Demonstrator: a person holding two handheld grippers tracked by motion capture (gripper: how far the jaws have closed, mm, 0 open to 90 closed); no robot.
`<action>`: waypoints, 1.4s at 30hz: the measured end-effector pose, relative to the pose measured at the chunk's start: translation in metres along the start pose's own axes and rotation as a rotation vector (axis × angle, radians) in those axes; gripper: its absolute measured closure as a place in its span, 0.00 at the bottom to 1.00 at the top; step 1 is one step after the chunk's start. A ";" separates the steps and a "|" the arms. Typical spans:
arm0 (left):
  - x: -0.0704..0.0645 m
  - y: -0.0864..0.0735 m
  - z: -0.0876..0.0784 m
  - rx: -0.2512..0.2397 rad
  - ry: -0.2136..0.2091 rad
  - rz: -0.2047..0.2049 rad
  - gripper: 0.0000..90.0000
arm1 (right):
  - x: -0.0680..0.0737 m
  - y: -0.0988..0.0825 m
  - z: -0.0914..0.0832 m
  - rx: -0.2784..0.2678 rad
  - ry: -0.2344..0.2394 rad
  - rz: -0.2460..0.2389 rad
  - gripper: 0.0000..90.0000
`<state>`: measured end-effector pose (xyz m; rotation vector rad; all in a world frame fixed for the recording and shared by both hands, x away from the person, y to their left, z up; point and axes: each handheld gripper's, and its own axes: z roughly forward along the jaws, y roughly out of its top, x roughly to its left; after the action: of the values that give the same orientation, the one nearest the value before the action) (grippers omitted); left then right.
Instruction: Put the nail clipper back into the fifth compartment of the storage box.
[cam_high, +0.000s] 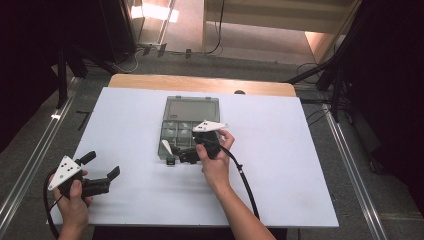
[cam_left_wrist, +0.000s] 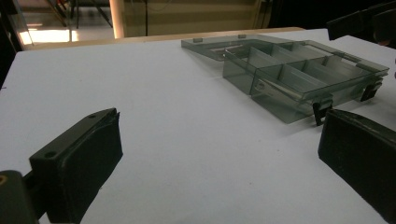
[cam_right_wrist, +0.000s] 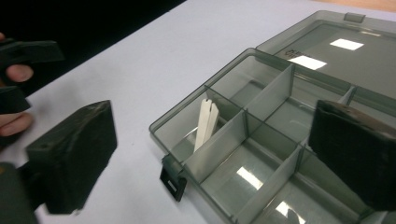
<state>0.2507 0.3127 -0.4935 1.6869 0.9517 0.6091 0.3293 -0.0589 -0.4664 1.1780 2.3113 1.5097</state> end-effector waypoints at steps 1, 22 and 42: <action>0.000 0.000 0.000 0.001 0.000 0.000 0.00 | -0.001 -0.001 -0.002 -0.001 0.002 0.000 0.00; 0.000 0.000 0.000 0.006 0.005 0.007 0.00 | -0.022 -0.030 -0.062 -0.055 -0.055 -0.005 0.00; -0.001 0.000 0.000 0.005 0.010 0.006 0.00 | -0.041 -0.055 -0.107 -0.102 -0.099 0.003 0.00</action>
<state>0.2504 0.3120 -0.4940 1.6928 0.9563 0.6208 0.2749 -0.1730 -0.4712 1.2021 2.1433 1.5144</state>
